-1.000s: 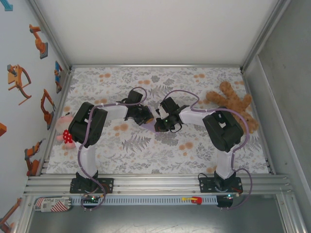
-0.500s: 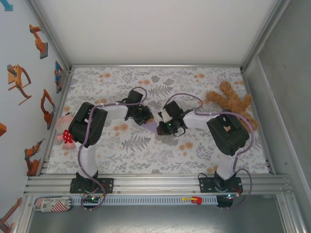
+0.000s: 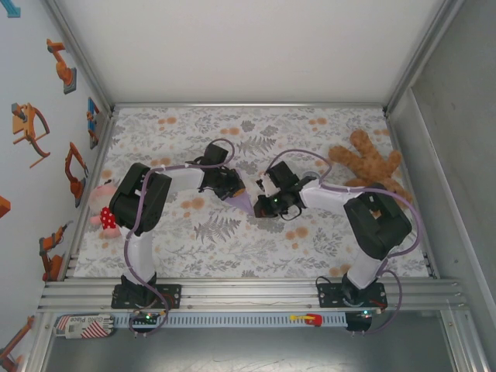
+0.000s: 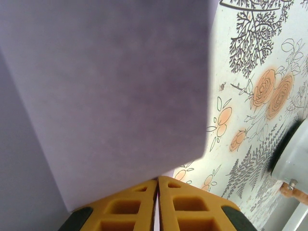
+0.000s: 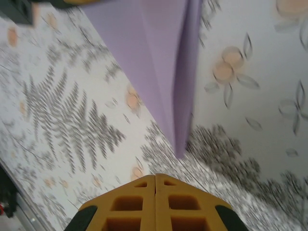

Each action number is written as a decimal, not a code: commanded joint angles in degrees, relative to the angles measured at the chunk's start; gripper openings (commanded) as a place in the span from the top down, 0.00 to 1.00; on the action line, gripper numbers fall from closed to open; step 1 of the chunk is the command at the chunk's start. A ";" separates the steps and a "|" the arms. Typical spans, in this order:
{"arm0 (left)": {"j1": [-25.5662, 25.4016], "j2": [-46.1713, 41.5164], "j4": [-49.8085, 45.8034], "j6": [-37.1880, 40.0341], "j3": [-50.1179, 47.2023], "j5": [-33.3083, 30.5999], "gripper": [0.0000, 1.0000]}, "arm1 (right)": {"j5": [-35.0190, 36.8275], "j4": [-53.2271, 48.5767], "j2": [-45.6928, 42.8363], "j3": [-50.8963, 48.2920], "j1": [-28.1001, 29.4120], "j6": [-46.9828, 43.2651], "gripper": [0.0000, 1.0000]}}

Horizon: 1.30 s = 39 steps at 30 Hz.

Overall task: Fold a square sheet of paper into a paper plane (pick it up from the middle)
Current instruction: Fourth fold the wing at the center of the table.

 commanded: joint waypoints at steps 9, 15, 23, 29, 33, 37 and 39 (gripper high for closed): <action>-0.24 3.99 -7.72 0.95 -2.19 -5.30 0.88 | 0.10 4.65 9.13 8.24 -0.21 3.44 1.00; -0.23 3.68 -7.51 0.85 -2.10 -4.85 0.88 | 2.26 4.18 11.26 8.03 -0.55 3.53 1.00; -0.23 1.45 -6.43 2.58 -0.12 -3.70 0.88 | 3.68 2.65 11.99 5.90 -0.91 3.24 1.00; -0.14 -5.18 -0.57 6.07 0.08 -1.75 0.87 | 3.73 1.44 12.58 5.26 -1.26 3.21 1.00; -0.30 -8.86 4.36 7.05 -3.55 -0.54 0.89 | 3.25 1.01 13.19 5.63 -1.26 3.42 1.00; -1.00 -9.58 7.33 6.73 -7.57 0.27 0.93 | 2.90 0.81 13.51 5.94 -1.27 3.49 1.00; -1.50 -9.25 8.21 6.71 -8.79 0.81 0.94 | 2.80 0.63 13.66 6.03 -1.35 3.51 1.00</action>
